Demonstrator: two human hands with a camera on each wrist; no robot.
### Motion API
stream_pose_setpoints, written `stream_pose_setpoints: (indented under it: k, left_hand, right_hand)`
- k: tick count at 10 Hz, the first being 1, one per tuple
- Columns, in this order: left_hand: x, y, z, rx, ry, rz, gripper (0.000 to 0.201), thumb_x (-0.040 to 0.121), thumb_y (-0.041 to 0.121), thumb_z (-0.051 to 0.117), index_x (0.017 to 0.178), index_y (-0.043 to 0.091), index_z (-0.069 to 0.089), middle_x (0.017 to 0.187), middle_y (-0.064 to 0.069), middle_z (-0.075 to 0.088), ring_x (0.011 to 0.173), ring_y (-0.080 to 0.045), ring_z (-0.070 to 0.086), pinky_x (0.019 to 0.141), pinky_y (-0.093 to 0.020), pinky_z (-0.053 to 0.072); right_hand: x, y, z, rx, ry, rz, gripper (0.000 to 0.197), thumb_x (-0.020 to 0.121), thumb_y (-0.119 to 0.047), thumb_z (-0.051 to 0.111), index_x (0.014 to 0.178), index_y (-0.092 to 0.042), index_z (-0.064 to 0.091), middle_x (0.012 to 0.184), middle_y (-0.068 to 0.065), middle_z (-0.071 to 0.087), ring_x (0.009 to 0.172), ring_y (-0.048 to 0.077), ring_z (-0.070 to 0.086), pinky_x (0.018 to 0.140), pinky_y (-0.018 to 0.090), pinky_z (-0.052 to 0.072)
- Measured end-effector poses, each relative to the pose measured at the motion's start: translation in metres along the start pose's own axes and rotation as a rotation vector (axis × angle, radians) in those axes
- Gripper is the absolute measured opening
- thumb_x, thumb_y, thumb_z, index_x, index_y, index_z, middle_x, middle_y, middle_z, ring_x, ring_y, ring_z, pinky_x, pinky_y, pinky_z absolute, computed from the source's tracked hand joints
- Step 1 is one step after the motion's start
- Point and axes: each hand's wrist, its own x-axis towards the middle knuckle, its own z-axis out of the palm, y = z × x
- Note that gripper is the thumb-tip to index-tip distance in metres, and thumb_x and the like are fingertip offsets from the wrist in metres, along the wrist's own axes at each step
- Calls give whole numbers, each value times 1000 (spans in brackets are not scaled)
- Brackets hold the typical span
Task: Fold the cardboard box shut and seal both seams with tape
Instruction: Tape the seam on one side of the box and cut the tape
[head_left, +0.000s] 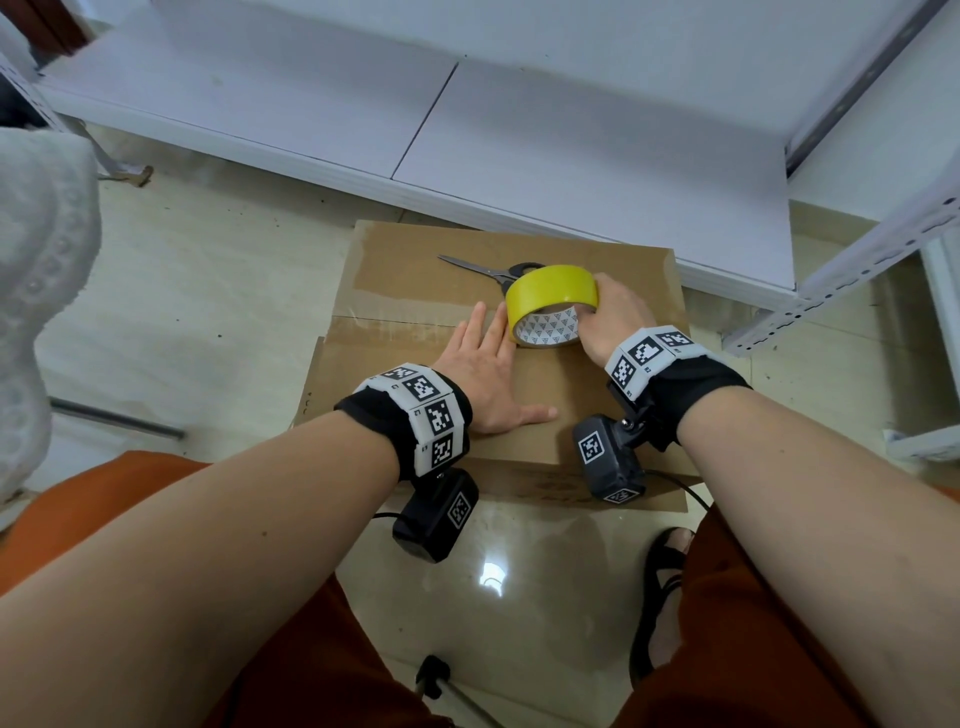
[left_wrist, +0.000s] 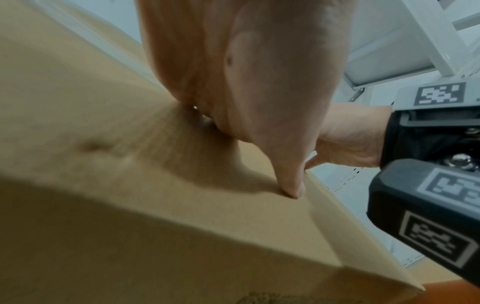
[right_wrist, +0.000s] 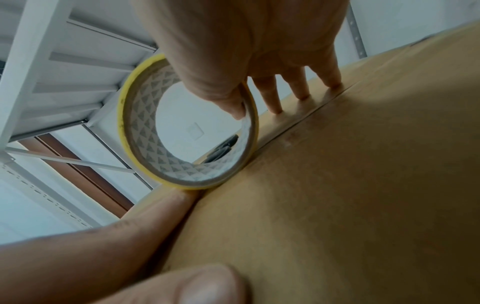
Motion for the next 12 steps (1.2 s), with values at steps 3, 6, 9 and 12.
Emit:
stream_pose_setpoints:
  k: [3,6,9,12]
  left_hand:
    - [2,-1,2,-21,13,2,116,76,85,29,149,9,-18,157,-7,-25,143,-28,-25,120,-42,-6]
    - [2,-1,3,-23,13,4,116,75,85,29,150,10,-18,157,-7,-25,143,-28,-25,120,-42,-6]
    - [4,0,3,-19,16,0,116,75,85,29,149,10,-18,157,-7,-25,143,-28,-25,120,-43,-5]
    - [3,0,4,-15,44,-5,115,75,86,29,150,10,-16,157,-6,-23,144,-27,-23,120,-41,-5]
  right_hand:
    - [2,8,-16,1,21,19,29,90,0,41,117,-5,50,111,19,60,101,38,57,73,33,38]
    - [1,17,-19,-47,87,-15,32,84,4,42,112,-9,47,101,16,60,92,36,57,80,44,48]
    - [1,20,-30,-84,73,-55,39,85,11,41,121,-5,44,95,13,49,81,25,42,68,30,30]
    - [2,14,-27,-121,87,-98,39,80,11,47,116,-5,47,109,19,53,96,36,53,77,41,44]
